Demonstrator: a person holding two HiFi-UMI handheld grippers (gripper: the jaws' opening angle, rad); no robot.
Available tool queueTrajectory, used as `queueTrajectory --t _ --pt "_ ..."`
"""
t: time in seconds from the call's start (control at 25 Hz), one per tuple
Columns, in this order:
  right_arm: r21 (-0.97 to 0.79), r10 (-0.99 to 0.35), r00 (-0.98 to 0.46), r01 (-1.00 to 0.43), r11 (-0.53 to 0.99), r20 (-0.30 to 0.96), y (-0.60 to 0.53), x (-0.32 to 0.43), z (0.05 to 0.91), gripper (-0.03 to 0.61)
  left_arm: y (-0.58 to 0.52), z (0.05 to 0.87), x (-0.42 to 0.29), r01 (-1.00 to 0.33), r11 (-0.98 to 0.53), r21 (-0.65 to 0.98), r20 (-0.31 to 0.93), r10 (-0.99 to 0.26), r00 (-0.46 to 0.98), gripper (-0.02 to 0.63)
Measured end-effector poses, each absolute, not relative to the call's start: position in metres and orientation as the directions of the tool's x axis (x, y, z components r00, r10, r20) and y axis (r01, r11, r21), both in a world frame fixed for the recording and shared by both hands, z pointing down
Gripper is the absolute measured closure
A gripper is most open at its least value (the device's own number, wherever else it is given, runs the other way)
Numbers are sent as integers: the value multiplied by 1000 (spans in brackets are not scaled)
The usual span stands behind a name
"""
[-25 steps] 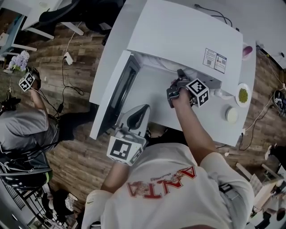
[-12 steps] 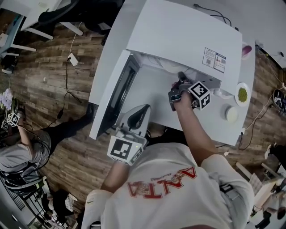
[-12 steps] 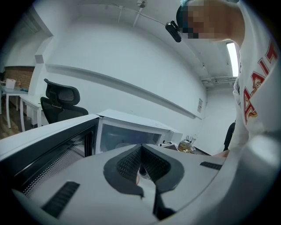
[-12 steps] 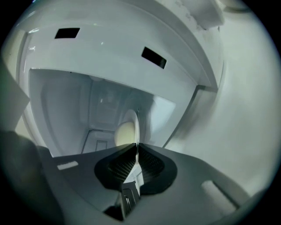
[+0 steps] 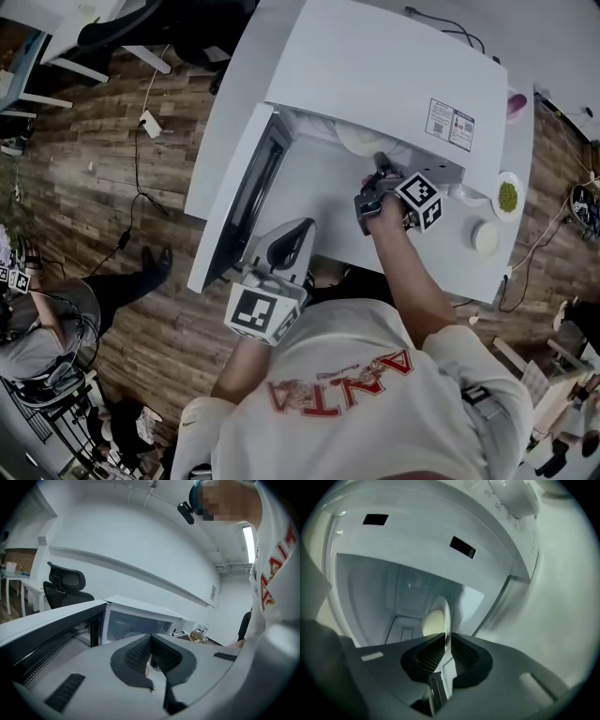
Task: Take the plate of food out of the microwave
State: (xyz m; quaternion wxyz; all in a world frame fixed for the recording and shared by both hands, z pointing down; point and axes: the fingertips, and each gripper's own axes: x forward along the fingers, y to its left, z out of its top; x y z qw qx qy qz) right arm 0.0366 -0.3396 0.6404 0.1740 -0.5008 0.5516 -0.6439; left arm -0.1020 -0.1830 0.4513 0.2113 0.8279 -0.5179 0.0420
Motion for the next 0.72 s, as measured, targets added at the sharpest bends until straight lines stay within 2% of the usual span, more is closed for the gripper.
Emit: queueTrajectory --t 0.2,0.52,0.72 --pt "-898 -776 -458 -297 -326 433 -344 31 644 540 -183 455 -105 -872 -376 313 292 -836 465 606" --pt "-918 -797 -456 -223 -327 395 -351 30 646 551 -183 454 -111 -875 -368 315 292 -840 458 607" --pt "-951 -835 -458 -174 -254 306 -350 32 632 561 -183 452 -111 -868 -381 319 286 -834 471 606"
